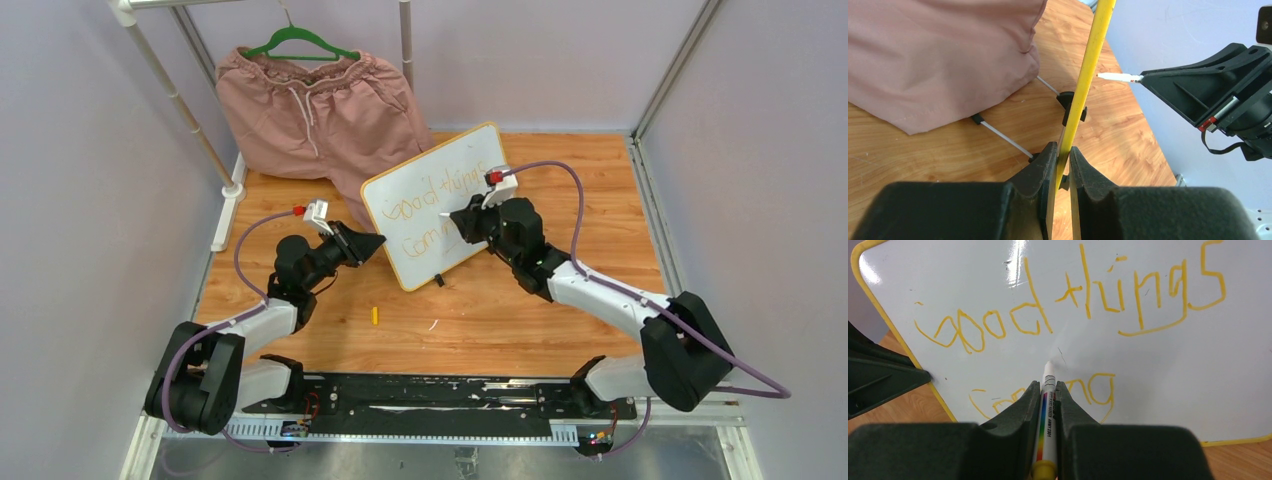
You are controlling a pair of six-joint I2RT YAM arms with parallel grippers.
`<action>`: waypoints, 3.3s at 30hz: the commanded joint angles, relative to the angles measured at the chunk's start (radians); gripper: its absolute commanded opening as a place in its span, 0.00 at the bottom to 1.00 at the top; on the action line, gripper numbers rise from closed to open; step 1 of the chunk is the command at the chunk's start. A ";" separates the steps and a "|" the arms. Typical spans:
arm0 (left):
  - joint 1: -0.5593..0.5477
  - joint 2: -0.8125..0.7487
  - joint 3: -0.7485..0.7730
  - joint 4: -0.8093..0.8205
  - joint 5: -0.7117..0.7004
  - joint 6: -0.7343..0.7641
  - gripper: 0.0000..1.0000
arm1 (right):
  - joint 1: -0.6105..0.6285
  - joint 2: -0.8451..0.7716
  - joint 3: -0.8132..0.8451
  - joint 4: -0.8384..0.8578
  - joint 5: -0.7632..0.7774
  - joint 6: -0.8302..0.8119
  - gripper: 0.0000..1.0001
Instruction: Write a sentence on the whiteboard
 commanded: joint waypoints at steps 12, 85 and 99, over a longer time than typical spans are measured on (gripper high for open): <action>-0.012 -0.012 0.006 0.011 0.021 0.017 0.19 | -0.016 0.030 0.023 0.041 0.003 -0.012 0.00; -0.012 -0.012 0.003 0.009 0.018 0.017 0.19 | -0.174 -0.046 -0.259 0.279 0.040 0.119 0.00; -0.012 -0.014 0.003 0.009 0.019 0.018 0.19 | -0.176 0.006 -0.258 0.310 0.035 0.124 0.00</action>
